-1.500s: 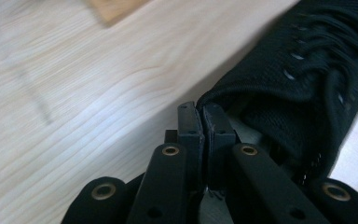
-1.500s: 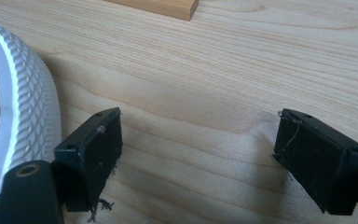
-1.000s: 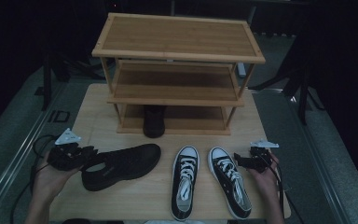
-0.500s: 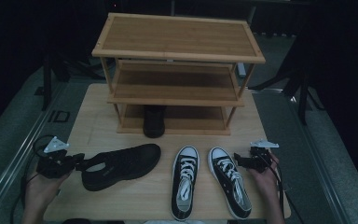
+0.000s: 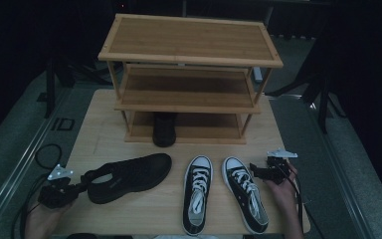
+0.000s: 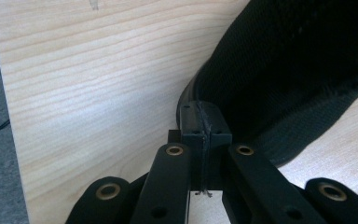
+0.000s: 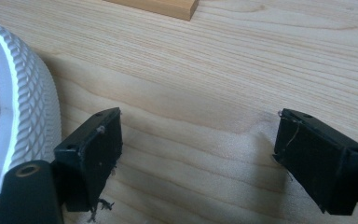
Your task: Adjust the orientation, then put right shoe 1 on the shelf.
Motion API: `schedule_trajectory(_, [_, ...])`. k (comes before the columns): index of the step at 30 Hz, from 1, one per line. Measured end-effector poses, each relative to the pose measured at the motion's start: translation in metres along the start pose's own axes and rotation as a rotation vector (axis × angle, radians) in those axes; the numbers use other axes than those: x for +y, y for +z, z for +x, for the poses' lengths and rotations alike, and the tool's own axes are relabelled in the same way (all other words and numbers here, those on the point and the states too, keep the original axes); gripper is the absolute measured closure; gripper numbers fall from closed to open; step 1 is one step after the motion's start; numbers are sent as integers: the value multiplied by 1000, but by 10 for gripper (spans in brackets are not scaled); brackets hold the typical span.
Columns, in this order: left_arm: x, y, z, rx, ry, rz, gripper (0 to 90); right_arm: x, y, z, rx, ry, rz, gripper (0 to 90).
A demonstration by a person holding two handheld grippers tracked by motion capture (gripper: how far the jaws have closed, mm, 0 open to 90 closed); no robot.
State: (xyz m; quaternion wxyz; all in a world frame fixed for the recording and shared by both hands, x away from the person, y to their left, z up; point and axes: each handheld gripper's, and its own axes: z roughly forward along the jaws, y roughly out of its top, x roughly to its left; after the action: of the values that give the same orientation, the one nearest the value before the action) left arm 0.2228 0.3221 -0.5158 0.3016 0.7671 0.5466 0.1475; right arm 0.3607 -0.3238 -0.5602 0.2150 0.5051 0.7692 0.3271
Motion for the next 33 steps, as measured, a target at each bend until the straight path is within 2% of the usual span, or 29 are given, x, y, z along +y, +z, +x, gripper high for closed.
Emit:
schedule_trajectory(5, [-2,0,-1,5,-19,-12,900,0,0,0,0,-1,0,149])
schedule_trajectory(7, [-2,1,-6,-24,-12,-10,900,0,0,0,-1,0,-1,148])
schedule_trajectory(8, [-2,1,-6,-24,-12,-10,900,0,0,0,-1,0,-1,148])
schedule_trajectory(14, [-1,7,-28,-85,9,-17,900,0,0,0,-1,1,0,148])
schedule_trajectory(15, [1,9,-38,-85,36,-21,900,0,0,0,-2,1,0,149])
schedule_trajectory(16, [1,9,-38,-85,36,-21,900,0,0,0,-2,0,0,149])
schedule_trajectory(17, [3,11,-46,-87,53,-33,900,0,0,0,-2,1,0,149])
schedule_trajectory(28, [11,24,-69,-138,83,-57,900,0,0,0,-2,0,0,149])
schedule_trajectory(31, [14,27,-77,-151,94,-61,900,0,0,0,-1,1,0,149])
schedule_trajectory(33, [16,31,-87,-179,116,-58,900,0,0,0,-2,1,0,148])
